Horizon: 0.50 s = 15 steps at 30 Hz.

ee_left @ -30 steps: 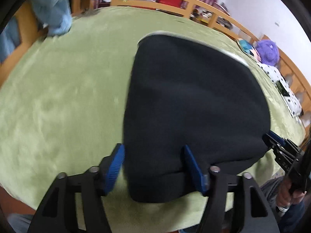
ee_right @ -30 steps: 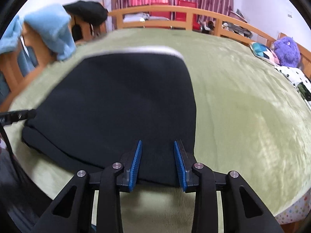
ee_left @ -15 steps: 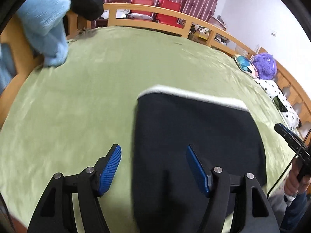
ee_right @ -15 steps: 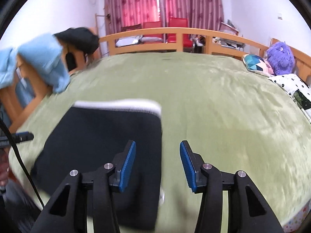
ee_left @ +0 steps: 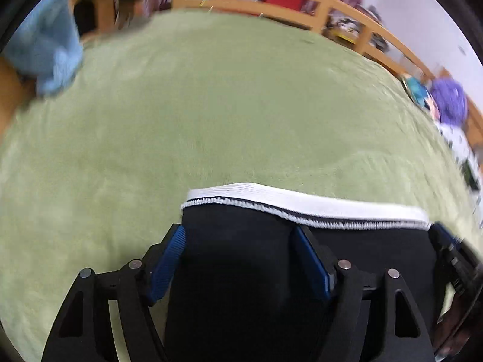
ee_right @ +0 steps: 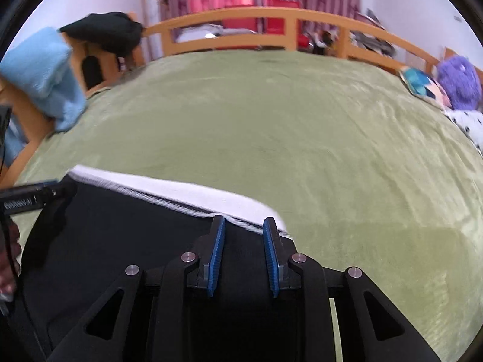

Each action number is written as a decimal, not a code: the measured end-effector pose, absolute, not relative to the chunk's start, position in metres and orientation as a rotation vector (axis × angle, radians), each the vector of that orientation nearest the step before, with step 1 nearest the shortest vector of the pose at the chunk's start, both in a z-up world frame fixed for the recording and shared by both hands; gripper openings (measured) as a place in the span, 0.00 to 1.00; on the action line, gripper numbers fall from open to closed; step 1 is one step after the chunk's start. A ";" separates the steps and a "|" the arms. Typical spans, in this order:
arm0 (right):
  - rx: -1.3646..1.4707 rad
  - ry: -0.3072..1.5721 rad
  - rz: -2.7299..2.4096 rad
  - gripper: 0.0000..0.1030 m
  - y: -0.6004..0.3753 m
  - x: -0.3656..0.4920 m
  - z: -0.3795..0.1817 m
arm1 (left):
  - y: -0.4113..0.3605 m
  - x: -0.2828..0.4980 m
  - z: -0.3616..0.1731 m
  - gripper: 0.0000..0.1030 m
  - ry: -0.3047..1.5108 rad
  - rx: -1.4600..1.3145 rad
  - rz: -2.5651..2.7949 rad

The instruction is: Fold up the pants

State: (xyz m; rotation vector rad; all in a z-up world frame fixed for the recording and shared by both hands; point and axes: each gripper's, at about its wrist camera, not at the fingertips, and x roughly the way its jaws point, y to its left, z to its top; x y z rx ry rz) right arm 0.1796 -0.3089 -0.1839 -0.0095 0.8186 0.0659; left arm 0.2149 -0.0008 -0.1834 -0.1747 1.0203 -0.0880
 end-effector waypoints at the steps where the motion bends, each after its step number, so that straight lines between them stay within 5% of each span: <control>1: -0.019 0.821 0.059 0.23 -0.309 0.182 -0.186 | 0.003 0.216 -0.183 0.72 1.020 -0.200 -0.095; 4: 0.014 0.817 0.074 0.24 -0.313 0.180 -0.185 | 0.010 0.202 -0.177 0.72 1.020 -0.218 -0.099; 8: 0.080 0.785 0.075 0.45 -0.329 0.159 -0.170 | 0.021 0.155 -0.157 0.69 1.000 -0.226 -0.115; 15: 0.128 0.808 0.144 0.45 -0.339 0.097 -0.156 | 0.034 0.053 -0.155 0.71 0.982 -0.208 -0.076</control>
